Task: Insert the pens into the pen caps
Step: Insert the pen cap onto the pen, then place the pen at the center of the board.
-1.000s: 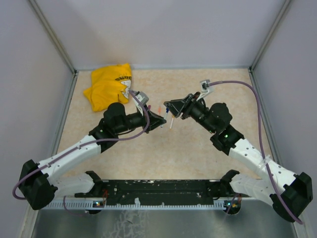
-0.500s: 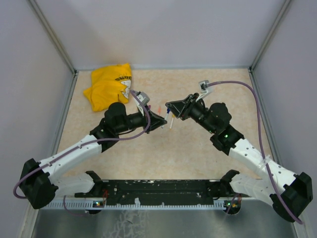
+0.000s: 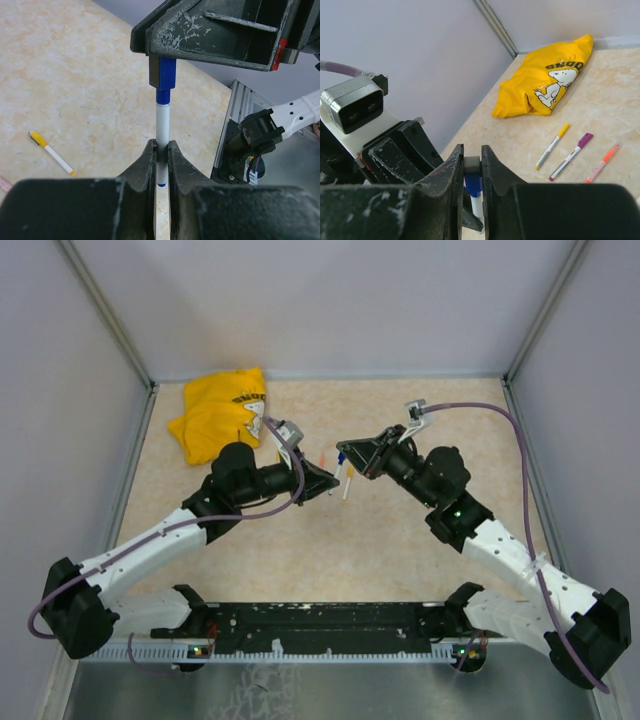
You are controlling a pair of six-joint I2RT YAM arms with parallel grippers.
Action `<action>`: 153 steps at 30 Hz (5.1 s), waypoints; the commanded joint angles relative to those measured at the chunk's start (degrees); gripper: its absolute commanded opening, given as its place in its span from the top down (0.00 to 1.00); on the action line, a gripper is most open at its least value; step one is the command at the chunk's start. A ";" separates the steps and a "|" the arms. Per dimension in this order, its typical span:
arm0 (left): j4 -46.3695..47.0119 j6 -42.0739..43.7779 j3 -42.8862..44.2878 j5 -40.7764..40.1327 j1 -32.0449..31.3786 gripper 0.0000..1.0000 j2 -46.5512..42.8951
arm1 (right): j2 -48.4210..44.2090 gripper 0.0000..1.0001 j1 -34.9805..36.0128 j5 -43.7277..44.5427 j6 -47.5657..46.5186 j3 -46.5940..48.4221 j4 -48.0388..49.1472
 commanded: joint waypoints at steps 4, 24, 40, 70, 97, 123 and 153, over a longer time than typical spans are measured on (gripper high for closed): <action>3.86 -1.19 3.69 -1.28 -0.01 1.00 0.67 | -0.44 0.99 0.22 -3.46 -2.59 -1.25 0.36; 6.10 -2.03 6.42 -7.19 0.02 1.00 -1.55 | 2.58 1.00 7.07 -5.74 -3.07 -9.43 -3.58; 7.03 -1.52 7.06 -8.61 0.02 1.00 -1.60 | 0.89 1.00 12.12 -2.78 0.48 -18.99 -6.58; 7.82 -1.84 6.96 -9.46 0.01 1.00 -1.64 | 2.23 1.00 15.72 -1.83 3.38 -24.34 -6.05; 3.04 -0.21 4.07 -8.51 0.02 1.00 -2.65 | -2.08 0.78 13.38 12.38 -5.28 0.87 -16.27; -9.27 -0.53 6.74 -15.93 0.02 1.00 2.19 | -12.81 0.59 13.36 29.68 -11.23 -13.56 -15.87; -37.00 -1.82 34.40 -28.21 0.34 1.00 42.23 | -13.76 0.55 13.35 38.54 -6.39 -15.18 -27.66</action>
